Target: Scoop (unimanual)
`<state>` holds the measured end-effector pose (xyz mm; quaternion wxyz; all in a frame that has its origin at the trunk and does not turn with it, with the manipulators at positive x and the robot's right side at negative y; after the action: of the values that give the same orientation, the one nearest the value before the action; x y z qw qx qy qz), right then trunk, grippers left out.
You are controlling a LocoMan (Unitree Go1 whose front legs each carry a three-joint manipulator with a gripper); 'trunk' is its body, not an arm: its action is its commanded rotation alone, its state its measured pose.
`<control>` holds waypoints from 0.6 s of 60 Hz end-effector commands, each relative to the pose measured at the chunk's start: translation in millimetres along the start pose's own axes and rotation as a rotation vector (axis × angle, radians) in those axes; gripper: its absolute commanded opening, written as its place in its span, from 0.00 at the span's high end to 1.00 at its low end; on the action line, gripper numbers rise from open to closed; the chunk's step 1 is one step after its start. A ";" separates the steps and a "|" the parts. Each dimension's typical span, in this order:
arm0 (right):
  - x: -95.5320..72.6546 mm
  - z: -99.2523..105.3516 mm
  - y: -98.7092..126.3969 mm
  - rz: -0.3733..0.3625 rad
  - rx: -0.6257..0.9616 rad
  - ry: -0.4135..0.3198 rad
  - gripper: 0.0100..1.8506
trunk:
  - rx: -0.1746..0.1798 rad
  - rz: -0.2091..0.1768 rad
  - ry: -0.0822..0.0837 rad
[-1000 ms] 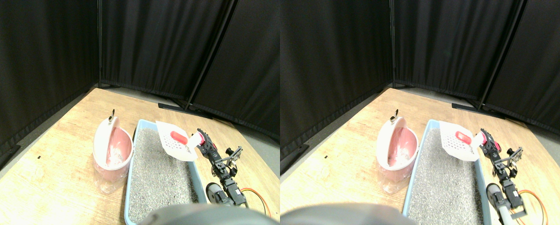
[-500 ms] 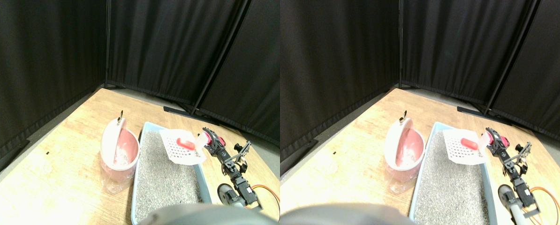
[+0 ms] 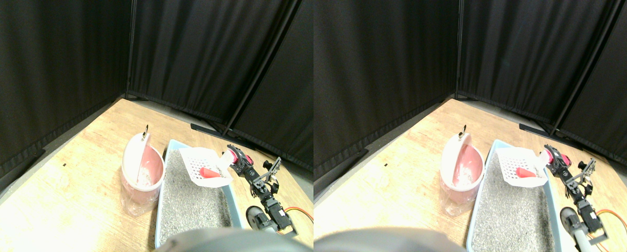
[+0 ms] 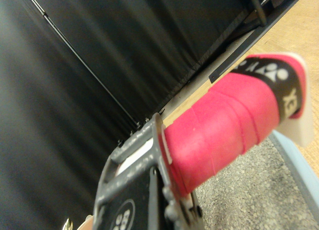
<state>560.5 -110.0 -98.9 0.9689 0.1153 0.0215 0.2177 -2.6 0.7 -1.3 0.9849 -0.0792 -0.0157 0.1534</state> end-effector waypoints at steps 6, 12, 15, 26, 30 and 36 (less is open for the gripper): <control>3.8 7.7 7.4 0.008 0.006 -0.016 0.97 | -0.003 0.037 0.005; 7.2 6.7 11.3 0.011 -0.004 -0.005 0.97 | -0.008 0.049 -0.001; 10.5 5.6 13.2 0.019 0.000 -0.002 0.97 | -0.009 0.054 -0.002; 20.6 3.6 21.1 0.051 -0.058 0.013 0.97 | -0.014 0.066 -0.004; 23.5 3.5 24.1 0.051 -0.062 0.019 0.97 | -0.017 0.069 -0.006; 28.9 3.6 28.5 0.053 -0.090 0.042 0.97 | -0.018 0.074 -0.004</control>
<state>573.6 -81.6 -100.7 0.9690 0.0710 0.0562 0.2299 -2.4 2.5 -1.6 0.9790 -0.0912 -0.0202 0.1813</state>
